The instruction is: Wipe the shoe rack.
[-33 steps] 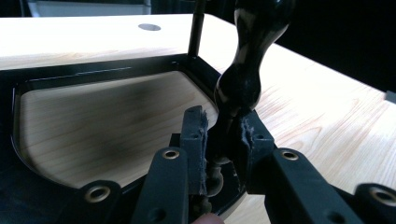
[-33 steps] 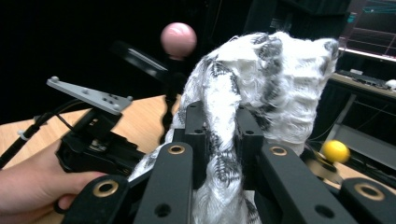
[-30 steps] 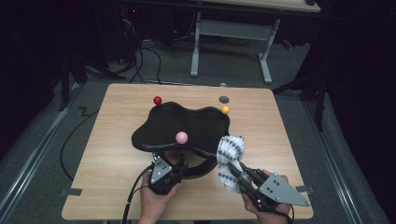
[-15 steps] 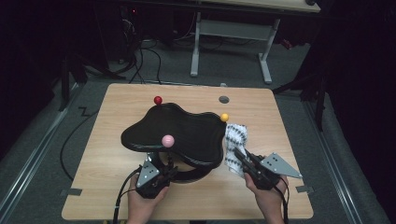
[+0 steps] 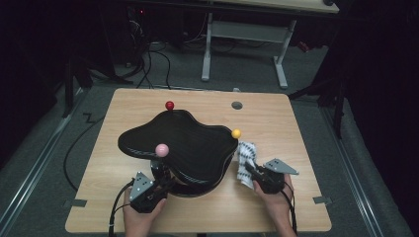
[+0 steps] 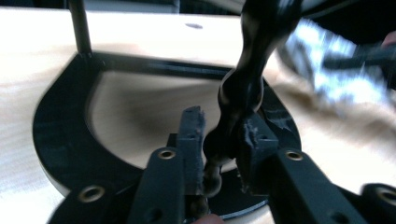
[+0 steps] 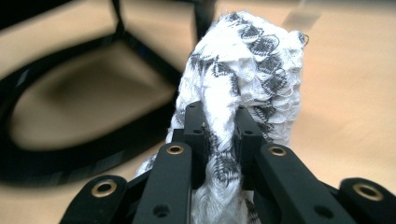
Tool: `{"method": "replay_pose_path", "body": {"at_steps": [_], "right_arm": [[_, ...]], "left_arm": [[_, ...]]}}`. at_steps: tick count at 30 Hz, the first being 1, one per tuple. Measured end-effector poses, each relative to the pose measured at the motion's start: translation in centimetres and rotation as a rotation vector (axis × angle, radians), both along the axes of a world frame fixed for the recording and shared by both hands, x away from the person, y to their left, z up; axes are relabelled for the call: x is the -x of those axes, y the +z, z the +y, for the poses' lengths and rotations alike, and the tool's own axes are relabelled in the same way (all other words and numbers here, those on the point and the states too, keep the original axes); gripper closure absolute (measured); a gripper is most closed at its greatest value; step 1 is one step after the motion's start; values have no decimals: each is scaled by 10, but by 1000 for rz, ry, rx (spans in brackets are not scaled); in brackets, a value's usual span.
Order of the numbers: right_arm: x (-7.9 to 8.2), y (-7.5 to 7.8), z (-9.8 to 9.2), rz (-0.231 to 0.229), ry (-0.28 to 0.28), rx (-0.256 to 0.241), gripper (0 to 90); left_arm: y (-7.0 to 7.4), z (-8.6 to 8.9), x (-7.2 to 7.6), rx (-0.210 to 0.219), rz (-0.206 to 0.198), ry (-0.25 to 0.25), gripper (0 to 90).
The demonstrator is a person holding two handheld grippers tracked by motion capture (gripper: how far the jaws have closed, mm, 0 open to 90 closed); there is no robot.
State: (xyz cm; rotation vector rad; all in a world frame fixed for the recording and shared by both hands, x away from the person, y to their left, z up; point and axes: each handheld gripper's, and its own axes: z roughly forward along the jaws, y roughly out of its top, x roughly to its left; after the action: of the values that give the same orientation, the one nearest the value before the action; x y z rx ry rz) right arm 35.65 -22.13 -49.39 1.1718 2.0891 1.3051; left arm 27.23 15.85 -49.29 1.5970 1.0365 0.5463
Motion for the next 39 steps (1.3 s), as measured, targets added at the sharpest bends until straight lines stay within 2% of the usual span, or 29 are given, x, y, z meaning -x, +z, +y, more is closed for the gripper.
{"method": "replay_pose_path", "body": {"at_steps": [2, 5, 8, 9, 10, 12, 15, 18, 20, 23, 26, 28, 33, 39], "right_arm": [[3, -5, 10, 28, 72, 38, 801], [2, -2, 28, 7, 150, 65, 800], [-6, 0, 48, -18, 204, 109, 782], [-9, -1, 51, -25, 198, 119, 752], [-14, -5, 55, -43, 153, 131, 688], [-19, -9, 53, -26, 70, 104, 583], [-16, -8, 48, -8, 41, 77, 534], [-14, -9, 48, 16, 55, 91, 578], [-16, -12, 50, 18, 49, 109, 643], [-22, -16, 50, 33, 35, 93, 744], [-20, -16, 51, 44, 45, 85, 778], [-15, -16, 53, 54, 65, 78, 781], [12, -18, 61, 84, 123, 25, 786], [39, -21, 81, 71, 141, 17, 785]], "left_arm": [[3, 0, 2, -7, -24, -1, 680], [6, 0, 5, -25, -49, 2, 689], [8, 0, 7, -13, -63, 10, 699], [10, 0, 8, 1, -74, 14, 699], [11, 0, 8, 7, -85, 17, 699], [13, 0, 9, 0, -99, 27, 705], [13, 1, 7, -3, -82, 6, 714], [13, -1, 6, -14, -74, 4, 744], [13, -1, 6, -11, -68, 4, 749], [14, -2, 7, -9, -64, -4, 750], [13, -5, 6, 1, -60, -14, 751], [13, -10, 6, 11, -60, -24, 751], [13, -20, 6, -3, -62, -46, 751], [13, -25, 5, 13, -48, -62, 751]]}}
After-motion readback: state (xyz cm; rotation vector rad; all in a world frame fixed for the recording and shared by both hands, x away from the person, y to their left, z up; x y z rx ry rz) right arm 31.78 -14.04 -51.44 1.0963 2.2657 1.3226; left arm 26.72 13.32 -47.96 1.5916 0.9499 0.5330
